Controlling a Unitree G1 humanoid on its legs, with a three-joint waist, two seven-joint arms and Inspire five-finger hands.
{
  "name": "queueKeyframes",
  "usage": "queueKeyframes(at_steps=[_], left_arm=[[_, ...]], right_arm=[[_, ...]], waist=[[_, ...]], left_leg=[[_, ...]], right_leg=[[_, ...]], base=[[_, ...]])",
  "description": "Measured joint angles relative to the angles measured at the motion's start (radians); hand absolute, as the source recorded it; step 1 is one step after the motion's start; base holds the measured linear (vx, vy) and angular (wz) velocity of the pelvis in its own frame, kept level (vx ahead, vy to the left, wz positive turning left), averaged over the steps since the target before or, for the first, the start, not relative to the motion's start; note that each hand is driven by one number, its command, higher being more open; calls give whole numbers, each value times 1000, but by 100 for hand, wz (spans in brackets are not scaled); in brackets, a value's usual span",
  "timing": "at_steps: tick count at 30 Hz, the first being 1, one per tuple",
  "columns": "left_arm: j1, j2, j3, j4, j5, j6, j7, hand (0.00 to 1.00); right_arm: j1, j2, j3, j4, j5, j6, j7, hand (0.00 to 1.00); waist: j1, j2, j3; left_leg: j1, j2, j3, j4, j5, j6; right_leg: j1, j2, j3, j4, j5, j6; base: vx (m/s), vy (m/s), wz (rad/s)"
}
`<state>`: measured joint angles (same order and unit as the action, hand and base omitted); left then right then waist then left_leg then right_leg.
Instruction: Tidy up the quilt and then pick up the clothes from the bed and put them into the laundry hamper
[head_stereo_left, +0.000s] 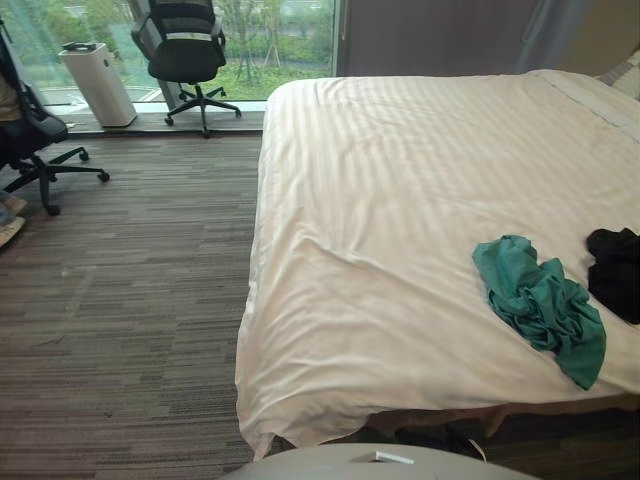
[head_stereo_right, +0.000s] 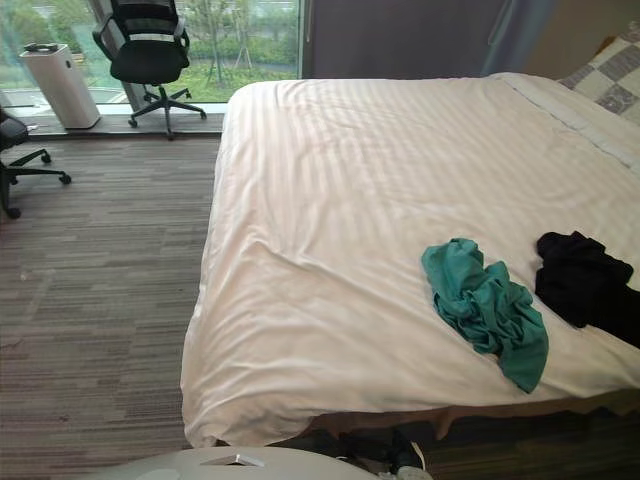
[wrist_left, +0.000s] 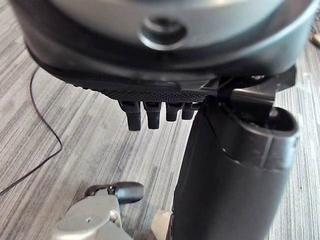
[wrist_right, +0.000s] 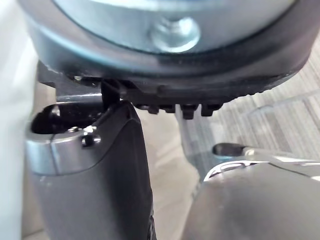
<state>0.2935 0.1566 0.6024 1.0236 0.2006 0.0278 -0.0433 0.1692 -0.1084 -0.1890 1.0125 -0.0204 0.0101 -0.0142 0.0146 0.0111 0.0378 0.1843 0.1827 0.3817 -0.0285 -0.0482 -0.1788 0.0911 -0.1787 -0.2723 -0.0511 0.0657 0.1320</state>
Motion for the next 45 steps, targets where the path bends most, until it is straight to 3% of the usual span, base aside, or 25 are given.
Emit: queueKeyframes(at_steps=[8, 10, 17, 18, 25, 29, 34, 39, 41, 43, 44, 45], left_arm=[[-99, -16, -62, -15, 8, -33, 61, 100], [-109, -42, -109, -19, 6, -48, 81, 100], [-121, -140, -217, -32, 7, -50, 107, 100], [-123, -135, -225, -33, 7, -50, 107, 100], [-139, -135, -261, -33, 8, -50, 130, 100], [-140, -129, -279, -33, 21, -50, 129, 100], [-135, -114, -283, -14, 43, -50, 128, 100], [-125, -86, -295, 31, 43, -51, 126, 100], [-118, -72, -304, 48, 43, -51, 126, 100], [-100, -59, -345, 49, 43, -52, 123, 100], [-98, -60, -358, 49, 43, -53, 124, 100], [-97, -63, -368, 49, 43, -59, 127, 100]], right_arm=[[9, 5, -150, 12, 87, 1, -20, 100], [19, 8, -216, 16, 142, 1, -39, 100], [68, 74, -395, 16, 283, -1, -80, 100], [71, 88, -410, 16, 313, -1, -86, 0], [57, 104, -540, 8, 352, 4, -138, 0], [7, 23, -693, -34, 352, 13, -165, 0], [-87, -261, -922, -44, 343, 16, -172, 0], [-198, -516, -1046, 7, 341, 25, -174, 0], [-276, -629, -1042, 67, 341, 33, -184, 0], [-387, -799, -926, 136, 342, 51, -189, 0], [-383, -824, -866, 109, 342, 50, -190, 0], [-338, -791, -776, -59, 342, 19, -179, 0]], waist=[[-2, 12, -2], [-19, 12, 0], [-21, 1, 5], [-22, 2, 8], [-43, 5, 10], [-48, 4, 10], [-57, 0, 9], [-80, -13, 1], [-96, -22, -2], [-109, -22, -4], [-111, -18, -6], [-109, -10, -10]], left_leg=[[0, -8, -41, -33, 31, 7], [1, -10, -42, -42, 35, 7], [25, 2, 17, -50, 27, -2], [35, 8, 35, -53, 24, -7], [50, 19, 94, -46, 4, -20], [55, 18, 114, -41, -11, -19], [48, 13, 114, -25, -30, -17], [37, 13, 97, -22, -34, -15], [29, 13, 85, -14, -38, -15], [25, 11, 84, 1, -47, -12], [26, 11, 84, 4, -48, -12], [26, 13, 86, 5, -48, -13]], right_leg=[[0, -10, -40, 31, -20, 1], [0, -11, -41, 31, -20, 1], [-19, 8, 11, 31, -20, 0], [-22, 17, 27, 31, -21, -1], [-45, 36, 81, 31, -21, -2], [-50, 36, 99, 31, -21, -2], [-53, 34, 108, 31, -26, 3], [-54, 33, 98, 32, -31, 5], [-54, 31, 93, 33, -31, 5], [-54, 26, 94, 34, -31, 5], [-55, 25, 95, 34, -31, 5], [-56, 26, 96, 35, -31, 5]], base=[[-25, 0, 15], [-12, 1, 3], [5, 2, -21], [13, -13, -42], [40, -2, -25], [22, 7, -14], [12, 0, -3], [-4, -24, 7], [-21, -25, 7], [0, 0, 0], [0, 0, 0], [-29, -25, -9]])
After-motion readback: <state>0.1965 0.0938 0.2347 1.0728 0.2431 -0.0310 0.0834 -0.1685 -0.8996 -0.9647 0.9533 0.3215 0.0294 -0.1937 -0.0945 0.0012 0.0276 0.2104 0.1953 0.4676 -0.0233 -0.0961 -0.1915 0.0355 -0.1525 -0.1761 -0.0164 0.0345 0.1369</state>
